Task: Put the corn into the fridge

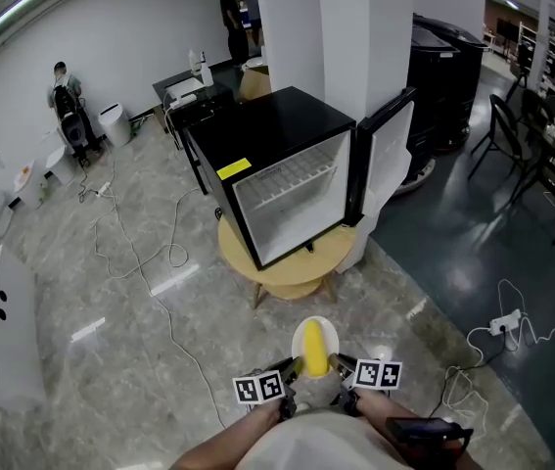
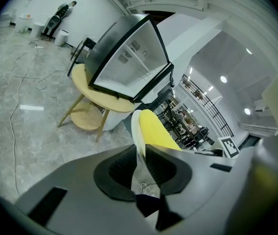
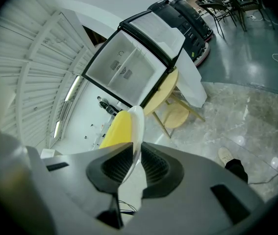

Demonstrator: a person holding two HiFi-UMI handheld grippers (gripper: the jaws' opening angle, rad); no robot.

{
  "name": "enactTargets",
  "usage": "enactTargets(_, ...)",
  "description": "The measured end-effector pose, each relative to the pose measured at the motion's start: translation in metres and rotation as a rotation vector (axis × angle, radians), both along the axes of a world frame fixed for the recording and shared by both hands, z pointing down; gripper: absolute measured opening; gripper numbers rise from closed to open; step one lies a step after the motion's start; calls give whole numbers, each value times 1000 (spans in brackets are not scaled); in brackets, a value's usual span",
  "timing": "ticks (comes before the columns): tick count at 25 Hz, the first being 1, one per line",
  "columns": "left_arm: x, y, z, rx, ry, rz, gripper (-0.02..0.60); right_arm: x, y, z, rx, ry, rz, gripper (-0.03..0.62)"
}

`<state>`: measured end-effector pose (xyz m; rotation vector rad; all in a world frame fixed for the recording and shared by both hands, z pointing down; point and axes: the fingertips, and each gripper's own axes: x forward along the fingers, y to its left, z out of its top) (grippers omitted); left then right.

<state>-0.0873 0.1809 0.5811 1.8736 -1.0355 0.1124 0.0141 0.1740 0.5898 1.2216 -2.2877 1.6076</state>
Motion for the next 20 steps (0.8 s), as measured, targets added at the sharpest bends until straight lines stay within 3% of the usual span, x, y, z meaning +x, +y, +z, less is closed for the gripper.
enactTargets(20,12,-20,-6,-3,3,-29,58,11,-24,-9,2,-9,-31,55)
